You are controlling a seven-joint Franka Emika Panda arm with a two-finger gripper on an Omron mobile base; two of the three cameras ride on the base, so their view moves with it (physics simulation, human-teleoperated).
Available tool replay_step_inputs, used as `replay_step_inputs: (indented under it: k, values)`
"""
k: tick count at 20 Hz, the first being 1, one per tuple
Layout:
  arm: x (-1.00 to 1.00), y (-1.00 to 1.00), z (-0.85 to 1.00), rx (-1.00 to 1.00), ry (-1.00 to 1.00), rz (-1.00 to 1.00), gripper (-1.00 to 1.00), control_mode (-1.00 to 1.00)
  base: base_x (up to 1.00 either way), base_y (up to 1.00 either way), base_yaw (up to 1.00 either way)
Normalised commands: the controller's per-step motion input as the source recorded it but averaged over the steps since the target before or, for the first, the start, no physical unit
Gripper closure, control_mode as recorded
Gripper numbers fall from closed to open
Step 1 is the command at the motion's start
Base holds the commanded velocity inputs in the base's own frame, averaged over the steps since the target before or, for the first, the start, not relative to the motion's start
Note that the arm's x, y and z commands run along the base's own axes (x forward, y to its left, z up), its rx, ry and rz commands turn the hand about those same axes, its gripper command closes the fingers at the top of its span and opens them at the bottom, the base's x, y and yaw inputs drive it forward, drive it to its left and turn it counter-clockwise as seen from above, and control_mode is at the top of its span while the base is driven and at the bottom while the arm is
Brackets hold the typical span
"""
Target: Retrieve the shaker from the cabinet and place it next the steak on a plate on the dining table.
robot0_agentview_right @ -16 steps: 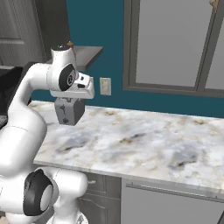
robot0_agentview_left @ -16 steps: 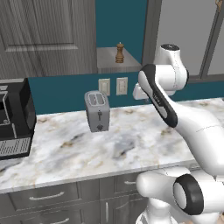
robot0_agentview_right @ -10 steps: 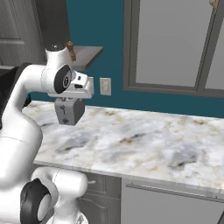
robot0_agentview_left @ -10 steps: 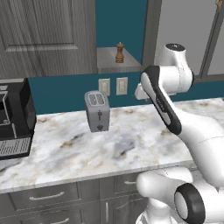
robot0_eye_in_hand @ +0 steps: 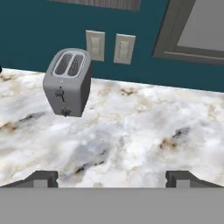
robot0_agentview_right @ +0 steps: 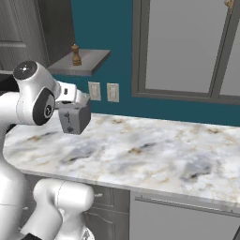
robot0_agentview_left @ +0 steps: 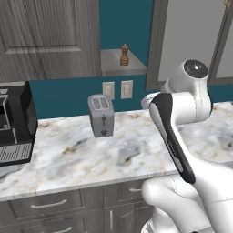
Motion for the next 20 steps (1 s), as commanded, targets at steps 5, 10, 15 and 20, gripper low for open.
replay_step_inputs:
  k: [5,10,15,20]
  values:
    - [-0.38,0.00,0.56,0.00,-0.11,0.09,-1.00,-1.00,0.00,0.00,0.00]
    - [-0.15,0.00,0.70,0.00,-0.05,0.08,-1.00,-1.00,0.00,0.00,0.00]
    - [0.00,0.00,0.48,0.00,-0.07,0.00,-1.00,-1.00,0.00,0.00,0.00]
    - [0.19,0.00,0.31,0.00,-0.02,0.00,-1.00,-1.00,0.00,0.00,0.00]
